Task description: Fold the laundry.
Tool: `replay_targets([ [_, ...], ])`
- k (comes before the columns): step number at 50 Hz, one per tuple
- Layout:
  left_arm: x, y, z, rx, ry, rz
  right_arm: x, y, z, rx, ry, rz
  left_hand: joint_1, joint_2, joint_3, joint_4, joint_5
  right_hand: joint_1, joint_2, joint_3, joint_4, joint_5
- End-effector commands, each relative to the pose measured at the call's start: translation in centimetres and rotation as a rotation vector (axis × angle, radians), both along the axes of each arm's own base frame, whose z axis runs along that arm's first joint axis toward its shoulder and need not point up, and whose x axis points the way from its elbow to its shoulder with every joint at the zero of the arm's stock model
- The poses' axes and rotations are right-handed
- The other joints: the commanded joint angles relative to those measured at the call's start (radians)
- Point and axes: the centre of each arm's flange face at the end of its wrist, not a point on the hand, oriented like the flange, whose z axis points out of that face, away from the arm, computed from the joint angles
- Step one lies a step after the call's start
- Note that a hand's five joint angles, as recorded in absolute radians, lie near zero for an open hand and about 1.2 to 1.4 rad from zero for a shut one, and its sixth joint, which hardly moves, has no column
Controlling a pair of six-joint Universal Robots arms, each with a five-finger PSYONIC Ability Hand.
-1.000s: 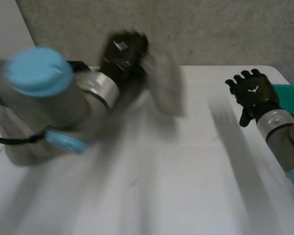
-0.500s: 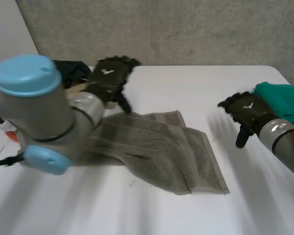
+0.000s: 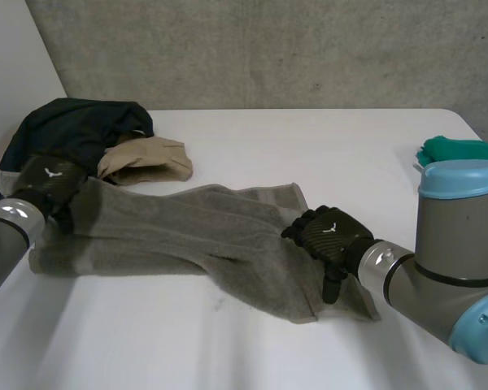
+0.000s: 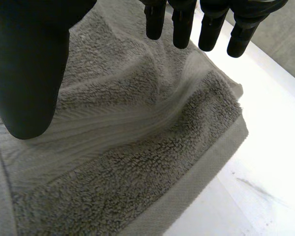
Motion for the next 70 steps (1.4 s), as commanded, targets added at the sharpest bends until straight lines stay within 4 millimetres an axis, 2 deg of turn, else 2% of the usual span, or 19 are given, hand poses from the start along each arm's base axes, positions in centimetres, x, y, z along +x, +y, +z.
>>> replay_targets([
  [1, -1.2, -1.0, -3.5, 0.101, -0.001, -0.1, -0.5, -0.5, -0.3, -0.015, 0.015, -0.04, 0.128, 0.119, 0.12, 0.126, 0.124, -0.044, -0.034, -0.027, -0.031, -0.047],
  [7, -1.7, -1.5, -4.1, 0.106, -0.017, -0.115, -0.6, -0.4, -0.6, -0.017, 0.015, -0.043, 0.328, 0.318, 0.319, 0.325, 0.324, -0.044, -0.034, -0.027, -0.031, -0.047],
  [9, -1.9, -1.8, -3.9, 0.093, -0.018, -0.121, -0.6, -0.4, -0.6, -0.017, 0.015, -0.043, 0.667, 0.657, 0.658, 0.664, 0.663, -0.044, -0.034, -0.027, -0.031, -0.047],
  [11, -2.0, -2.3, -3.3, 0.069, -0.01, -0.115, -0.6, -0.3, -0.7, -0.015, 0.015, -0.043, 1.171, 1.161, 1.162, 1.168, 1.167, -0.044, -0.034, -0.027, -0.031, -0.047],
  [14, -2.4, -2.6, -2.7, 0.044, -0.009, -0.098, -0.6, -0.3, -0.8, -0.013, 0.017, -0.043, 1.173, 1.164, 1.165, 1.171, 1.169, -0.044, -0.034, -0.027, -0.031, -0.047],
  [20, -6.3, -1.5, 0.4, -0.034, 0.075, -0.128, -0.7, -0.6, -0.4, -0.041, 0.005, -0.05, 1.173, 1.164, 1.165, 1.171, 1.169, -0.044, -0.034, -0.027, -0.031, -0.047],
  [24, -9.9, 0.7, 3.2, -0.05, 0.219, -0.21, -1.5, -1.6, 0.5, -0.079, -0.001, -0.1, 1.173, 1.164, 1.165, 1.171, 1.169, -0.044, -0.034, -0.027, -0.031, -0.047],
  [25, -11.9, 1.9, 4.6, -0.059, 0.285, -0.263, -2.1, -2.4, 0.9, -0.1, 0.001, -0.141, 1.173, 1.164, 1.165, 1.171, 1.169, -0.044, -0.034, -0.027, -0.031, -0.047],
  [28, -14.9, 4.2, 6.6, -0.06, 0.389, -0.35, -3.2, -3.7, 1.7, -0.133, -0.009, -0.206, 1.173, 1.164, 1.165, 1.171, 1.169, -0.044, -0.034, -0.027, -0.031, -0.047],
  [35, -18.6, 6.4, 8.8, -0.059, 0.544, -0.447, -4.7, -5.3, 2.8, -0.159, -0.057, -0.287, 1.173, 1.164, 1.165, 1.171, 1.169, -0.044, -0.034, -0.027, -0.031, -0.047],
  [40, -21.8, 5.0, 2.9, 0.028, 0.518, -0.419, -5.0, -5.4, 2.7, -0.139, -0.07, -0.301, 1.173, 1.164, 1.165, 1.171, 1.169, -0.044, -0.034, -0.027, -0.031, -0.047],
  [42, -22.5, 4.6, 1.5, 0.043, 0.505, -0.408, -5.0, -5.2, 2.6, -0.134, -0.069, -0.3, 1.173, 1.164, 1.165, 1.171, 1.169, -0.044, -0.034, -0.027, -0.031, -0.047],
  [44, -22.8, 3.8, -0.2, 0.067, 0.479, -0.381, -5.1, -5.2, 2.5, -0.131, -0.066, -0.301, 1.13, 1.121, 1.122, 1.128, 1.126, -0.044, -0.034, -0.027, -0.031, -0.047],
  [47, -22.8, 3.5, -0.4, 0.055, 0.432, -0.377, -5.1, -5.2, 2.5, -0.129, -0.066, -0.303, 0.311, 0.302, 0.302, 0.309, 0.307, -0.044, -0.034, -0.027, -0.031, -0.047],
  [50, -22.6, 3.8, 0.5, 0.022, 0.387, -0.383, -5.1, -5.1, 2.6, -0.131, -0.06, -0.298, 0.077, 0.067, 0.068, 0.074, 0.073, -0.044, -0.034, -0.027, -0.031, -0.047],
  [54, -20.8, 4.2, 3.7, -0.035, 0.366, -0.372, -5.1, -4.5, 3.0, -0.122, -0.046, -0.282, 0.061, 0.051, 0.052, 0.059, 0.057, -0.001, 0.008, 0.015, 0.012, -0.005],
  [60, -16.9, 6.2, 5.1, -0.034, 0.287, -0.328, -5.2, -2.2, 3.1, -0.024, 0.06, -0.188, 0.242, 0.233, 0.234, 0.24, 0.238, 0.113, 0.123, 0.13, 0.126, 0.109],
  [63, -15.1, 7.7, 3.8, 0.009, 0.214, -0.311, -5.2, -0.6, 3.0, 0.045, 0.09, -0.137, 0.322, 0.312, 0.313, 0.319, 0.318, 0.201, 0.21, 0.217, 0.214, 0.197],
  [70, -11.5, 8.2, -0.2, 0.085, 0.034, -0.268, -5.2, 1.9, 1.0, 0.083, 0.056, -0.071, 0.317, 0.307, 0.308, 0.314, 0.313, 0.289, 0.299, 0.306, 0.302, 0.286],
])
